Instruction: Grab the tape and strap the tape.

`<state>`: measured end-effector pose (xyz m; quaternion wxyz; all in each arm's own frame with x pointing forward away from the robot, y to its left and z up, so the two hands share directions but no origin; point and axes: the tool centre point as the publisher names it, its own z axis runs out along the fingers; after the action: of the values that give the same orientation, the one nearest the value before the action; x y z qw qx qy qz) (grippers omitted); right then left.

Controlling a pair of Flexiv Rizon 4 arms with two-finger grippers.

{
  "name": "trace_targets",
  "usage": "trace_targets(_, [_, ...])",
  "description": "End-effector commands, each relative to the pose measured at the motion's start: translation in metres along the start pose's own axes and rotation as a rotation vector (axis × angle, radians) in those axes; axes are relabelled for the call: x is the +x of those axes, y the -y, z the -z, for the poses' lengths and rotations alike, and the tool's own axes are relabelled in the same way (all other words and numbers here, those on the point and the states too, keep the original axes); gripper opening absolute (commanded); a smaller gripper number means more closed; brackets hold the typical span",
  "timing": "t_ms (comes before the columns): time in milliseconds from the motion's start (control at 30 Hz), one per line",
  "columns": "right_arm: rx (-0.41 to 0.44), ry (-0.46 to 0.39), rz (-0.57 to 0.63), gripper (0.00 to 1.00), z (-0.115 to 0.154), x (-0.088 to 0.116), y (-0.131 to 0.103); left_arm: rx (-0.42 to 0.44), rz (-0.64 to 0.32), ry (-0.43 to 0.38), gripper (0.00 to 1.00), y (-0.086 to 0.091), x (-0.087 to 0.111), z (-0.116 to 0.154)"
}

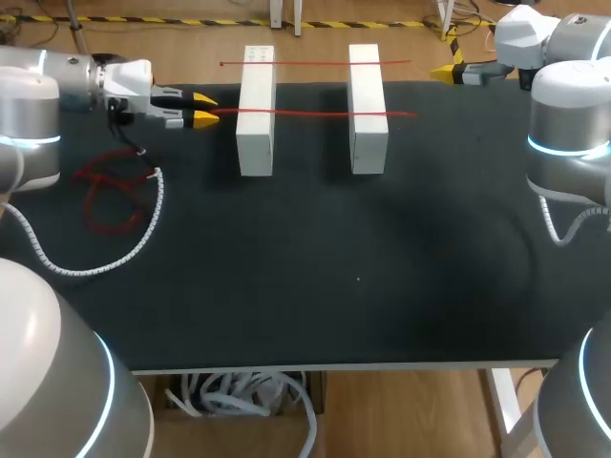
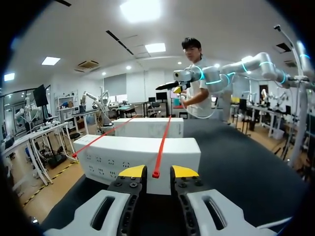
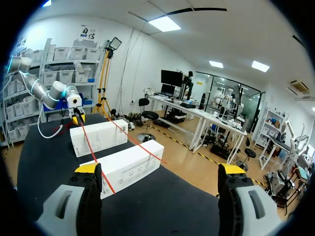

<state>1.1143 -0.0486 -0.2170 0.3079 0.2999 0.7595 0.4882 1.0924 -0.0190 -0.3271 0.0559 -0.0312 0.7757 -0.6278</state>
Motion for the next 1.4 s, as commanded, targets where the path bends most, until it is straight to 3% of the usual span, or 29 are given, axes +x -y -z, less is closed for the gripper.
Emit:
trace_targets(33, [0.001, 0.000, 0.000, 1.00, 0.000, 0.000, 0.000, 0.007, 0.001, 0.008, 0.19, -0.002, 0.001, -0.001])
trace_targets(100, [0.001, 0.000, 0.000, 1.00, 0.000, 0.000, 0.000, 0.010, 0.005, 0.007, 0.00, -0.003, 0.001, -0.001])
trace_targets(567, [0.001, 0.000, 0.000, 1.00, 0.000, 0.000, 0.000, 0.010, -0.008, -0.021, 0.00, -0.001, 0.004, -0.001])
trace_targets(800, [0.001, 0.000, 0.000, 1.00, 0.000, 0.000, 0.000, 0.002, -0.072, 0.001, 0.00, 0.033, 0.006, 0.002])
trace_targets(1033, [0.001, 0.000, 0.000, 1.00, 0.000, 0.000, 0.000, -0.008, -0.013, 0.088, 0.00, 0.052, 0.000, -0.001])
trace_targets(1400, [0.001, 0.000, 0.000, 1.00, 0.000, 0.000, 0.000, 0.150, -0.041, 0.129, 0.00, 0.122, 0.000, -0.008])
